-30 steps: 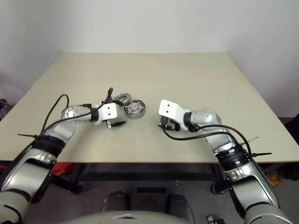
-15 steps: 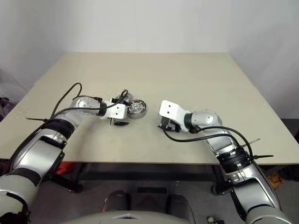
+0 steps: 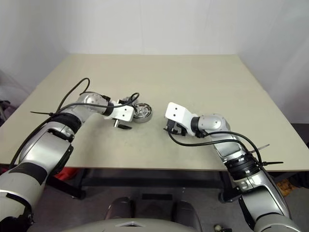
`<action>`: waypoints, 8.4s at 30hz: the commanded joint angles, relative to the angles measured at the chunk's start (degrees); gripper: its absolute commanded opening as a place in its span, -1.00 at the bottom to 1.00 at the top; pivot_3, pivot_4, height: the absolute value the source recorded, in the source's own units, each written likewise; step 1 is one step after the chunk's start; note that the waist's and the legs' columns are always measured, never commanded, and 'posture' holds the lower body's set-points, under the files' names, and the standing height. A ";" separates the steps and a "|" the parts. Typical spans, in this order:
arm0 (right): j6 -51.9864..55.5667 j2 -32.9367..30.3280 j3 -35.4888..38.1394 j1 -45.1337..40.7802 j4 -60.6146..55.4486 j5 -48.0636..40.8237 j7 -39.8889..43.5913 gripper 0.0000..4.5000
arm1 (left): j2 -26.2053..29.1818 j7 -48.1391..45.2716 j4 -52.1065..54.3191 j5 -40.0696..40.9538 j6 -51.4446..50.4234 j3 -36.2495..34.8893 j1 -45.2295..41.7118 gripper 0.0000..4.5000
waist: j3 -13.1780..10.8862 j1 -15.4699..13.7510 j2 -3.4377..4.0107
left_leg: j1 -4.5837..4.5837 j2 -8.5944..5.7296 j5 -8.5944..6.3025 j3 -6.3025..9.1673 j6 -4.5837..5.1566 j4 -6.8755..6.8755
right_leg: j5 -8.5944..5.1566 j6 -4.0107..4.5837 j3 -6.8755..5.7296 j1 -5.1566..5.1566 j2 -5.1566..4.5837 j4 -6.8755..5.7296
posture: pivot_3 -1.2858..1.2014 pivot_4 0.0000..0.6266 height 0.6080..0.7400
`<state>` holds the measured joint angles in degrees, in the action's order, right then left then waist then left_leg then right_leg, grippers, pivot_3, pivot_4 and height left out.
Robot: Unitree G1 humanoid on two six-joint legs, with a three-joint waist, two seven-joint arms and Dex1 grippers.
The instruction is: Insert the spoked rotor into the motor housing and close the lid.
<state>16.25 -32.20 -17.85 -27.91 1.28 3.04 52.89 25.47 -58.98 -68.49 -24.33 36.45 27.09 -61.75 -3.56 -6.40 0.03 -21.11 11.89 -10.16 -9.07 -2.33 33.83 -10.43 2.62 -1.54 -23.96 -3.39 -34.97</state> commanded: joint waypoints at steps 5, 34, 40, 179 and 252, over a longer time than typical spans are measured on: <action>0.47 0.12 2.25 -0.42 -3.09 -0.95 -1.57 0.21 | -0.19 0.06 -2.14 -2.52 0.24 0.77 -3.38 0.41 | -0.01 -0.66 -0.01 | 0.00 0.00 0.00 0.00 0.00 0.00 | 0.01 0.01 0.00 0.00 0.00 0.00 | 0.03 -1.00 1.00; 1.82 0.70 2.53 1.85 -5.96 -1.59 -3.85 0.21 | -4.69 6.52 -5.11 -6.52 0.44 1.77 -6.45 -0.14 | -0.03 -2.38 -0.04 | -0.02 -0.04 0.01 0.04 -0.01 0.00 | 0.01 0.01 -0.03 0.03 -0.08 0.01 | 0.03 -1.00 1.00; 2.06 0.81 2.65 1.65 -5.95 -1.60 -4.12 0.21 | -4.91 4.54 -5.37 -5.88 0.51 1.33 -6.23 -0.14 | -0.02 -2.39 -0.04 | -0.02 -0.04 0.01 0.06 -0.02 0.00 | -0.04 -0.08 -0.03 0.03 -0.08 0.01 | 0.03 -1.00 1.00; -29.38 -14.06 -7.99 -19.58 18.15 10.03 16.78 0.21 | -11.22 4.21 77.95 39.39 -58.04 -29.51 37.65 -0.07 | -0.27 -0.60 -0.23 | 0.04 -0.13 0.04 -0.02 -0.01 -0.34 | -0.11 0.00 -0.52 0.12 -0.82 -0.15 | 0.03 -1.00 1.00; -30.90 2.14 -4.74 -28.35 36.35 11.52 24.02 -0.99 | -11.12 24.64 74.68 44.35 -57.54 -27.57 50.34 -0.05 | -0.29 3.43 -0.25 | -0.49 -0.04 -0.27 -0.02 0.50 0.41 | -0.11 0.00 -0.64 -0.07 -0.68 -0.25 | 0.03 -1.00 1.00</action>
<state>-19.21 -29.25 -25.43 -55.90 43.16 18.22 75.22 13.98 -34.42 5.11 20.01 -22.44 -0.32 -11.06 -3.85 -2.97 -0.23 -21.61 11.85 -10.43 -9.10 -1.82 34.24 -10.54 2.61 -2.19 -24.05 -4.07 -35.22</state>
